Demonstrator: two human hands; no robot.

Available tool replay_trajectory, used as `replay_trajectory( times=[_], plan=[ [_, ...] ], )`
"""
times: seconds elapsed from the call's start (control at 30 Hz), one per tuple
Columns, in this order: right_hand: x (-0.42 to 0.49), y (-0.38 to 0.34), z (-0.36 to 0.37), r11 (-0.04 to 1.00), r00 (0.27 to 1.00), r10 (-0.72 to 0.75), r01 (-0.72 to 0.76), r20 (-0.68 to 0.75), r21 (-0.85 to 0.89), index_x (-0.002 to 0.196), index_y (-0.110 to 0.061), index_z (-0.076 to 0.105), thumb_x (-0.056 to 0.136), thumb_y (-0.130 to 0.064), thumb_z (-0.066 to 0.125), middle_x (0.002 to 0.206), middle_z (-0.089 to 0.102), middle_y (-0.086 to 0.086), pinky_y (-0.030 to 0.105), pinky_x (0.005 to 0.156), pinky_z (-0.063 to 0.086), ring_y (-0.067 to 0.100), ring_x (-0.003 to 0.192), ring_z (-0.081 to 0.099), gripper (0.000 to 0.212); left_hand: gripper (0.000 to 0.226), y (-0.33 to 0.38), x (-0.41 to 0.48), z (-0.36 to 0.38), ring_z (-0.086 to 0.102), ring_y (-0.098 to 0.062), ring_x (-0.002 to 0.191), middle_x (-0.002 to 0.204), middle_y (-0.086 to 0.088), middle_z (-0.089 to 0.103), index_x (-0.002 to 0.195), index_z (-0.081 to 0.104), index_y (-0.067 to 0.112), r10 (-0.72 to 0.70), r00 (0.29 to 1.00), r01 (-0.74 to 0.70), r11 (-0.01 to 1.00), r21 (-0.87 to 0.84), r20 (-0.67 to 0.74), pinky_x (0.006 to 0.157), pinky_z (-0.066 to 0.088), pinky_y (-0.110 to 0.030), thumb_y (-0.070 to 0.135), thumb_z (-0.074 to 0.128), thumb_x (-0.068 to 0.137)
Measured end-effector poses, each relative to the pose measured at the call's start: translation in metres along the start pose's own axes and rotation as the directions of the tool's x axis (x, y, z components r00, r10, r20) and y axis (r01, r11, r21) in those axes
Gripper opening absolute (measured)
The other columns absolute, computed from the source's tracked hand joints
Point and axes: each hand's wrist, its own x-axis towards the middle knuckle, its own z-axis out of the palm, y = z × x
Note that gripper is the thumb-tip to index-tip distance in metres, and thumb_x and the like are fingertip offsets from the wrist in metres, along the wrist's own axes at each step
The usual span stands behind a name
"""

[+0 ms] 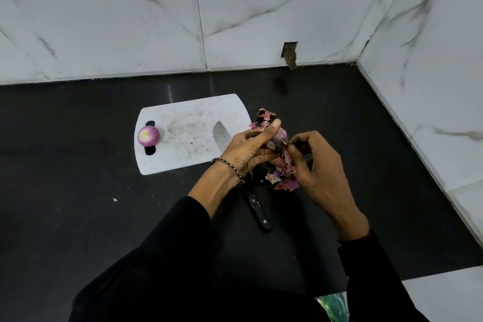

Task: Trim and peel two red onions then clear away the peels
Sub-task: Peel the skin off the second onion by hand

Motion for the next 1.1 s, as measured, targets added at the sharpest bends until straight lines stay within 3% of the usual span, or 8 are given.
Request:
replay_trajectory(
  times=[0.03,0.17,0.27,0.47,0.6,0.8,0.93,1.1],
  plan=[
    [-0.002,0.001,0.000,1.000,1.000,0.001,-0.001,0.010,0.001,0.105,-0.017,0.060,0.097,-0.015,0.062,0.098,0.059,-0.009,0.010,0.072,0.046,0.000,0.089,0.057,0.009,0.030,0.000,0.000,0.000,0.073,-0.023,0.087,0.088,-0.013,0.074,0.076,0.077,0.011,-0.005,1.000,0.005,1.000,-0.010,-0.007,0.088,0.059,-0.038,0.041,0.079,0.073],
    [-0.007,0.009,0.000,0.996,0.996,0.082,-0.083,-0.030,-0.027,0.106,-0.022,0.057,0.098,-0.018,0.060,0.098,0.058,-0.014,0.025,0.071,0.053,0.005,0.087,0.059,0.009,0.053,0.001,0.000,0.001,0.074,-0.025,0.088,0.094,-0.017,0.075,0.109,0.067,-0.002,-0.033,0.998,0.029,0.997,-0.074,-0.048,0.081,0.061,-0.034,0.042,0.074,0.081],
    [-0.008,0.015,0.000,0.987,0.984,0.155,-0.158,-0.087,-0.025,0.106,-0.022,0.056,0.099,-0.019,0.058,0.101,0.058,-0.009,0.034,0.076,0.057,0.008,0.089,0.059,0.008,0.051,0.004,-0.003,0.004,0.074,-0.028,0.090,0.099,-0.021,0.074,0.111,0.066,-0.001,-0.071,0.995,0.060,0.987,-0.148,-0.066,0.081,0.061,-0.036,0.042,0.072,0.084],
    [-0.005,0.017,0.000,0.981,0.975,0.180,-0.188,-0.130,-0.055,0.110,-0.022,0.062,0.100,-0.025,0.058,0.104,0.062,-0.010,0.023,0.078,0.052,0.002,0.092,0.059,0.011,0.052,0.004,-0.004,0.004,0.073,-0.031,0.097,0.105,-0.023,0.073,0.119,0.064,0.001,-0.081,0.995,0.070,0.983,-0.168,-0.058,0.089,0.058,-0.041,0.043,0.068,0.088],
    [-0.004,0.018,0.000,0.980,0.969,0.149,-0.171,-0.195,-0.101,0.104,-0.024,0.071,0.097,-0.033,0.061,0.095,0.066,-0.014,0.027,0.075,0.055,0.002,0.087,0.063,0.015,0.046,0.006,-0.006,0.004,0.074,-0.030,0.092,0.100,-0.022,0.074,0.110,0.066,0.004,-0.092,0.995,0.084,0.982,-0.167,-0.040,0.089,0.058,-0.041,0.045,0.067,0.089],
    [-0.005,0.013,-0.002,0.984,0.973,0.120,-0.142,-0.196,-0.107,0.104,-0.026,0.073,0.086,-0.036,0.067,0.094,0.067,-0.018,0.024,0.076,0.056,0.000,0.085,0.064,0.021,0.051,0.010,-0.010,0.007,0.075,-0.029,0.081,0.097,-0.023,0.074,0.120,0.062,0.001,-0.105,0.994,0.101,0.977,-0.189,-0.010,0.074,0.063,-0.036,0.041,0.069,0.088],
    [-0.006,0.009,-0.004,0.988,0.974,0.120,-0.136,-0.193,-0.071,0.105,-0.025,0.070,0.091,-0.030,0.068,0.094,0.065,-0.018,0.017,0.076,0.053,-0.002,0.087,0.064,0.015,0.041,0.012,-0.012,0.011,0.074,-0.029,0.073,0.090,-0.024,0.073,0.107,0.064,-0.001,-0.122,0.992,0.119,0.969,-0.215,-0.003,0.066,0.063,-0.035,0.035,0.069,0.089],
    [-0.007,0.008,-0.004,0.986,0.972,0.145,-0.158,-0.185,-0.055,0.103,-0.024,0.070,0.097,-0.033,0.062,0.087,0.068,-0.015,0.026,0.072,0.057,0.003,0.079,0.066,0.014,0.043,0.011,-0.013,0.011,0.073,-0.032,0.082,0.103,-0.028,0.071,0.107,0.066,-0.002,-0.133,0.991,0.133,0.970,-0.204,0.012,0.073,0.063,-0.036,0.036,0.071,0.087]
  ],
)
